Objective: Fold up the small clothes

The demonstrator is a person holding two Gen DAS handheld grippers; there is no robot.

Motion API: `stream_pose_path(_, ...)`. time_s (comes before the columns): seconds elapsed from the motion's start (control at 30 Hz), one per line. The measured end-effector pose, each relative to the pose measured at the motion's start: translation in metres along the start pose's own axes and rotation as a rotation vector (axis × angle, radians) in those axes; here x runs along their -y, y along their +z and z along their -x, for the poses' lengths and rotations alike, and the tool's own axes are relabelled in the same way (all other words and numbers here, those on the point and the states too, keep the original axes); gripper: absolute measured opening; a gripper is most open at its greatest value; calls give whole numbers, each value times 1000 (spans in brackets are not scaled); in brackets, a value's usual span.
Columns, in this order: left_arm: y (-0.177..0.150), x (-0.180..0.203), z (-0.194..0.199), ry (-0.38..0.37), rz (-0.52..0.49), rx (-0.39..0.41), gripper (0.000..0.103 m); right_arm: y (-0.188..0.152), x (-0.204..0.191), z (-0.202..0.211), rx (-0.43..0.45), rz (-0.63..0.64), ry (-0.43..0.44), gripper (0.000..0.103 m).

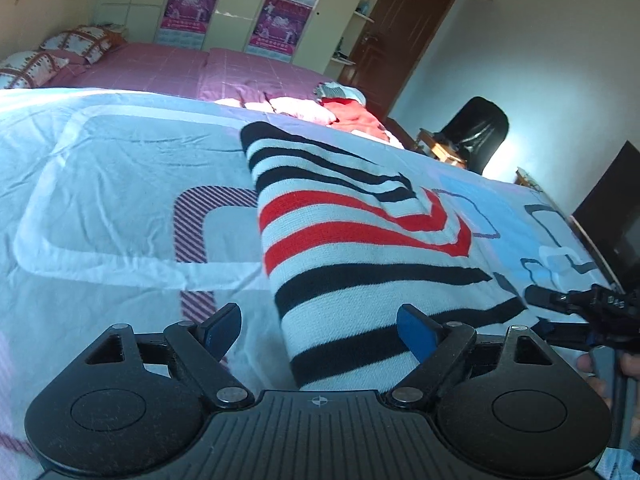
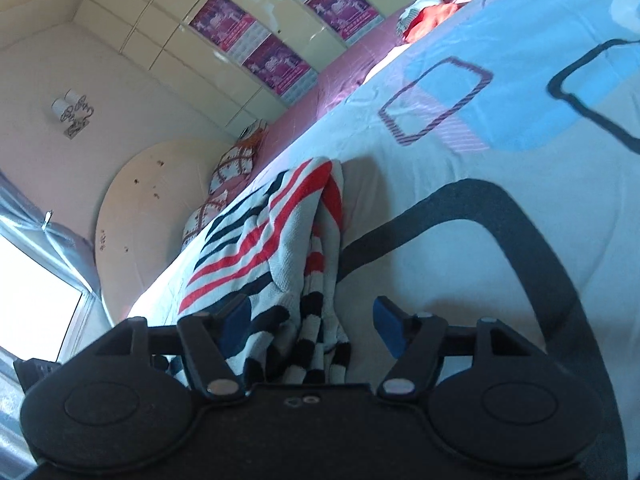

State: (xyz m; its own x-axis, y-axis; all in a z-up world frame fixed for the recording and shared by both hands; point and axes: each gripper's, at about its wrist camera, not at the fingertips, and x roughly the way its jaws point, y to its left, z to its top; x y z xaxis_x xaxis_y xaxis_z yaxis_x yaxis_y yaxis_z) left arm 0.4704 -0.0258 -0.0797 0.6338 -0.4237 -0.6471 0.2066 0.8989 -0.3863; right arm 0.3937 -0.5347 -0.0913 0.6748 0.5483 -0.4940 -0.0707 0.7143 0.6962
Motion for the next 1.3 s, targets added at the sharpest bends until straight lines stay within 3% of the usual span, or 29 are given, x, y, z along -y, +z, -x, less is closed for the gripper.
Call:
stream_pose_path(0.07,4,-6,-7,-55,30,-23,84,3,6,-10,-41,-17,17,71)
stream_pose_path(0.2,6,-29,-24,-230,185,-90,84,7,15,-21,-91,-45,68,71)
stream_pose_path(0.33,-2,-43,-42,-328,266,-147,84,13,25,-23,-110,-86,123,72)
stream_pose_path(0.47,-1,-49,-54,-384,323,-132,84,24,31,-36,-164,-98,180,73)
stream_pose_path(0.7,8,-40,-70,-391,320,-134,84,46,22,-66,-230,-32,223,72)
stream_pose_path(0.77,9,-38,-72,-361,303,-130,73,50,19,-71,-239,-6,230,72)
stream_pose_path(0.9,6,-39,-74,-343,324,-99,62,52,21,-68,-243,9,235,71)
stream_pose_path(0.93,5,-37,-74,-331,319,-87,58,52,19,-67,-245,27,222,68)
stream_pose_path(0.97,5,-35,-73,-314,309,-74,55,51,15,-66,-243,60,199,52)
stream_pose_path(1.0,5,-35,-74,-300,297,-60,52,49,9,-66,-237,109,158,45)
stream_pose_path(1.1,4,-33,-66,-290,277,-20,43,47,4,-60,-211,140,133,39)
stream_pose_path(1.3,12,-29,-43,-324,239,35,42,45,-13,-33,-147,181,153,36)
